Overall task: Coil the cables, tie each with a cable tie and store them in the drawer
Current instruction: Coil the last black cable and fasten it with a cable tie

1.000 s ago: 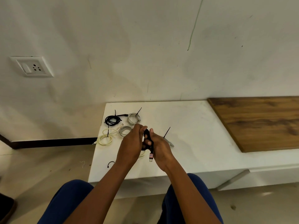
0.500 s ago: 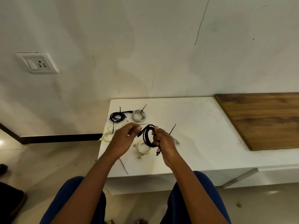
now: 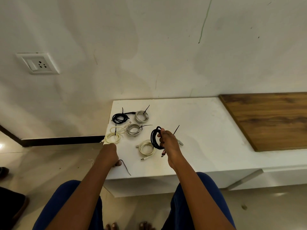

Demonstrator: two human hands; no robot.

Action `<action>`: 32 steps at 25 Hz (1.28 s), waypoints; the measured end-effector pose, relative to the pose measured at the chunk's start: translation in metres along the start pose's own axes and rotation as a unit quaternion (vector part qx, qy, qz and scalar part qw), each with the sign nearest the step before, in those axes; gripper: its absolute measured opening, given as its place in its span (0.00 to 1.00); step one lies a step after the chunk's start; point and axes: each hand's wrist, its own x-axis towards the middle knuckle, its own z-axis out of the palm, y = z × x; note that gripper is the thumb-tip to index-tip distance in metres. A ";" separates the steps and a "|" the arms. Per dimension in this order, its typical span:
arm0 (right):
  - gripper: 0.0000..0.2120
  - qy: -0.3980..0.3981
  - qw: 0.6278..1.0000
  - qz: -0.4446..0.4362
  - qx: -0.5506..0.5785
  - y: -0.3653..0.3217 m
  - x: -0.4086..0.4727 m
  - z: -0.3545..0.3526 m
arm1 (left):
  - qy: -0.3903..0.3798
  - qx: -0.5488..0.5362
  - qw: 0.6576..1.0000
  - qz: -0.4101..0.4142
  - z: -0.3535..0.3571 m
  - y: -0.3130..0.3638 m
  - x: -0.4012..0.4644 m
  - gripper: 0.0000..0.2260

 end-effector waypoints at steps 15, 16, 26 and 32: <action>0.12 -0.050 0.915 -0.222 -0.332 0.019 0.004 0.002 | 0.073 -0.134 0.968 0.200 -0.015 0.033 -0.035 0.03; 0.11 -0.058 0.906 -0.209 -0.364 0.021 0.006 0.005 | 0.096 -0.157 0.956 0.230 -0.015 0.040 -0.040 0.02; 0.09 0.038 0.886 -0.225 -0.402 0.019 0.012 -0.003 | 0.168 -0.251 0.898 0.320 -0.009 0.073 -0.048 0.11; 0.04 0.119 0.965 -0.167 -0.165 0.013 0.012 -0.007 | 0.114 -0.531 0.809 0.226 -0.016 0.085 -0.049 0.04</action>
